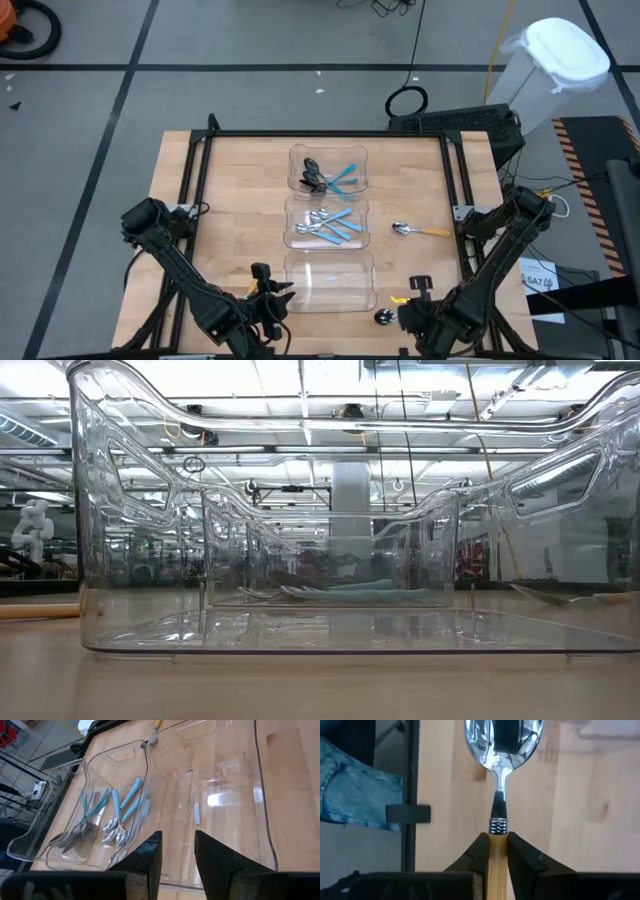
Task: Sort silverware by color (type)
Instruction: Put the yellow spoon into the bottom transparent bin
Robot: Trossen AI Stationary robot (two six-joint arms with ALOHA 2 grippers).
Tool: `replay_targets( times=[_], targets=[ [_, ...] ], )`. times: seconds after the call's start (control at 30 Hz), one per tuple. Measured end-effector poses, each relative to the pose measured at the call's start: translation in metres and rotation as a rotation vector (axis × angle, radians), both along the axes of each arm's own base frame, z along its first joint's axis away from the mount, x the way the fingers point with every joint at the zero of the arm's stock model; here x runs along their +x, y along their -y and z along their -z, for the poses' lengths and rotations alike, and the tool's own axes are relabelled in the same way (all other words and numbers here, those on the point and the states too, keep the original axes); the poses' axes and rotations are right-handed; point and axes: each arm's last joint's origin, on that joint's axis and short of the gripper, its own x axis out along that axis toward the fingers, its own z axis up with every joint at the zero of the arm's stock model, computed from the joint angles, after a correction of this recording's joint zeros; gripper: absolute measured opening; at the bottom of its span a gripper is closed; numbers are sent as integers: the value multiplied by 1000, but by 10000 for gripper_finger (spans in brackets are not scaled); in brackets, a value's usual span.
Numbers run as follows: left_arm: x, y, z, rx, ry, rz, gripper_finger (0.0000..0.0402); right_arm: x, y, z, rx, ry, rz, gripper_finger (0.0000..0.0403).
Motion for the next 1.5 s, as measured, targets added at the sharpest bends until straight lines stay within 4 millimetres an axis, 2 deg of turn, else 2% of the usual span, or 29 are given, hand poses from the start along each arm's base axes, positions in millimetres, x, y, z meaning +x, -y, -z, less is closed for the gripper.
replay_targets(
  times=[0.33, 0.83, 1.27, 1.37, 1.5],
  targets=[
    [0, 0, 0, -1, 1, 0, 115, 24, 9, -17, -68, 154, -67, 39],
    [0, 0, 0, -5, 3, -3, 115, 75, 26, -30, -78, 424, -233, 40],
    [0, 0, 0, -7, 4, -4, 115, 103, 44, -39, -110, 558, -282, 40],
    [0, 0, 0, -7, 5, -4, 115, 110, 47, -39, -119, 588, -297, 40],
    [0, 0, 0, -8, 4, -4, 115, 119, 51, -29, -147, 562, -300, 40]
  ],
)
